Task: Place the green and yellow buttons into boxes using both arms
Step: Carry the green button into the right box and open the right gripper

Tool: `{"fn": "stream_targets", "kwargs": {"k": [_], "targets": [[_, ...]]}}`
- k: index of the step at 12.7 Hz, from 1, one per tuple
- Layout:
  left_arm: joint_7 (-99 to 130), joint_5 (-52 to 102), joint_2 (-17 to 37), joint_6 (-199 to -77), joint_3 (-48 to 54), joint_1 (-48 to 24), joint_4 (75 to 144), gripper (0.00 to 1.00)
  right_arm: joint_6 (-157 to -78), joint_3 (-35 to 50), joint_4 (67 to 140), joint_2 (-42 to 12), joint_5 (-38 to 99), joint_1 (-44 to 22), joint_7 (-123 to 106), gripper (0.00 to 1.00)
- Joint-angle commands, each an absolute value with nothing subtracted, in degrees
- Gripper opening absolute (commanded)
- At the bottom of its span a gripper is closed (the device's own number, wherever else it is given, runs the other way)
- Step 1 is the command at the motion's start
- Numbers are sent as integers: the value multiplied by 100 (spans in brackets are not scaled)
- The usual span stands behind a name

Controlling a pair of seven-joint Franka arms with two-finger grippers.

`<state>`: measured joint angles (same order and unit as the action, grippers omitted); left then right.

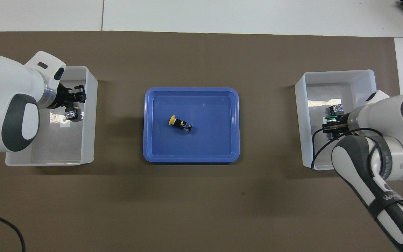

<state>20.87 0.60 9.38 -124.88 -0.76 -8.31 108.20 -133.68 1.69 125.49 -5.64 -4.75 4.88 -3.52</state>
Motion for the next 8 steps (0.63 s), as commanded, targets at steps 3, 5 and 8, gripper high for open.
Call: {"fn": "stream_targets", "kwargs": {"k": [3,5,8], "targets": [[2995,132,905,-12532,-149,-1247,10819,40,-13755,246,12700,-817,-352,606,-545,9],[3504,132,888,-12761,-149,-1467,10907,40,-14008,246,12840,-870,-352,615,-554,30],[4190,132,870,-12980,-149,-1730,11021,40,-13992,246,12797,-879,-352,615,-484,90]]}}
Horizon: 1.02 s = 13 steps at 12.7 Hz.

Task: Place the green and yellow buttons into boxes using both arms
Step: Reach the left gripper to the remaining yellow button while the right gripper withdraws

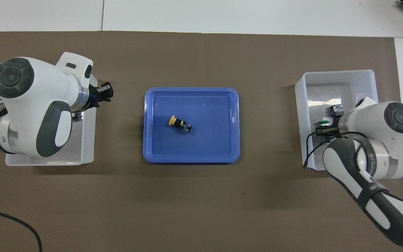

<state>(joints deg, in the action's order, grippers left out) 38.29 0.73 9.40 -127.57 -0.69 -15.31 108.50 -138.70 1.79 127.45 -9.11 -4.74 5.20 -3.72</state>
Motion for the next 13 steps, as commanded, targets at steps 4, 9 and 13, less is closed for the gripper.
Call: {"fn": "stream_targets", "kwargs": {"k": [4,9,13], "targets": [[5349,132,879,-13674,-149,-2240,11337,40,-13861,255,12639,-791,-351,572,-300,100],[6940,141,1116,-14036,-149,-2917,11373,41,-12615,290,11745,-379,-247,545,25,100],[7846,132,1764,-14675,-167,-3523,11479,42,-11184,439,10603,-167,-132,501,333,100]]}}
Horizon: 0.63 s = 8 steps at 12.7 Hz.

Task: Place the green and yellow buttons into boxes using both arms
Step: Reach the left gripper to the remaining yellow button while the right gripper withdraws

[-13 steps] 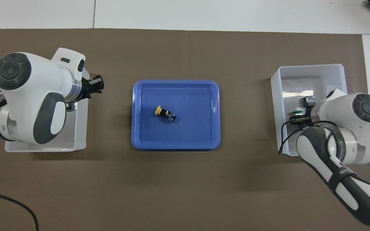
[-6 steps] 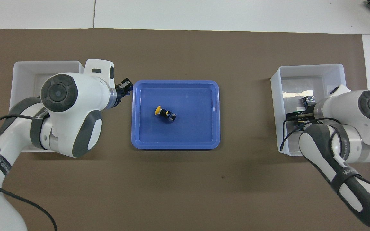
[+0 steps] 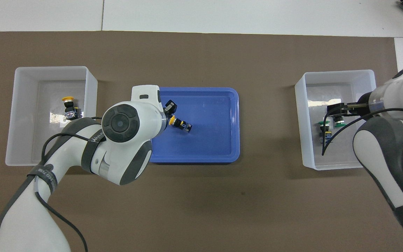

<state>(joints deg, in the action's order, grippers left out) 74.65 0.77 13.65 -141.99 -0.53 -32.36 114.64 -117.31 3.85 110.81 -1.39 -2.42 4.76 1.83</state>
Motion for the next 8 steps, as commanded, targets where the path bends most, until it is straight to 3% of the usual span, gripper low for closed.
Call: {"fn": "stream_targets", "kwargs": {"k": [1,5,8], "targets": [[8014,123,1906,-14869,-176,-3629,11487,42,-10849,509,10330,-158,-132,510,377,100],[8261,123,1942,-15002,-158,-3674,11461,44,-9767,536,9388,-132,-132,510,483,100],[8279,123,2021,-15099,-158,-3744,11461,45,-9230,536,9281,34,-132,519,457,100]]}}
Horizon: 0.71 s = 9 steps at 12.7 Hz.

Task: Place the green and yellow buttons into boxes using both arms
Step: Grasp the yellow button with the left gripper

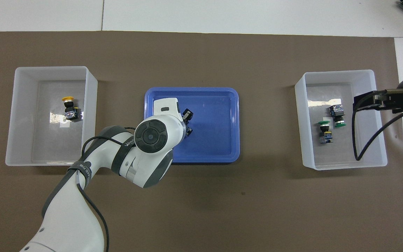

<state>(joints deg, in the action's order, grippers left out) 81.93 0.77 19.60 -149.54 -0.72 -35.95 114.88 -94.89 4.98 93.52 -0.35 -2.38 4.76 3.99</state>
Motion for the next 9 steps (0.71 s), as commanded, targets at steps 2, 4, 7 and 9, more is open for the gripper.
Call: {"fn": "stream_targets", "kwargs": {"k": [2,4,7,9], "targets": [[8288,123,2117,-15135,-167,-3753,11452,45,-8931,536,9334,140,-132,510,457,100],[8297,114,2153,-15135,-176,-3823,11452,34,-8886,536,9500,228,-132,510,440,100],[8297,70,2153,-15117,-176,-3823,11452,12,-8886,536,9536,255,-132,510,431,100],[8288,53,2153,-15030,-202,-3823,11365,0,-8912,536,9527,255,-132,518,439,100]]}}
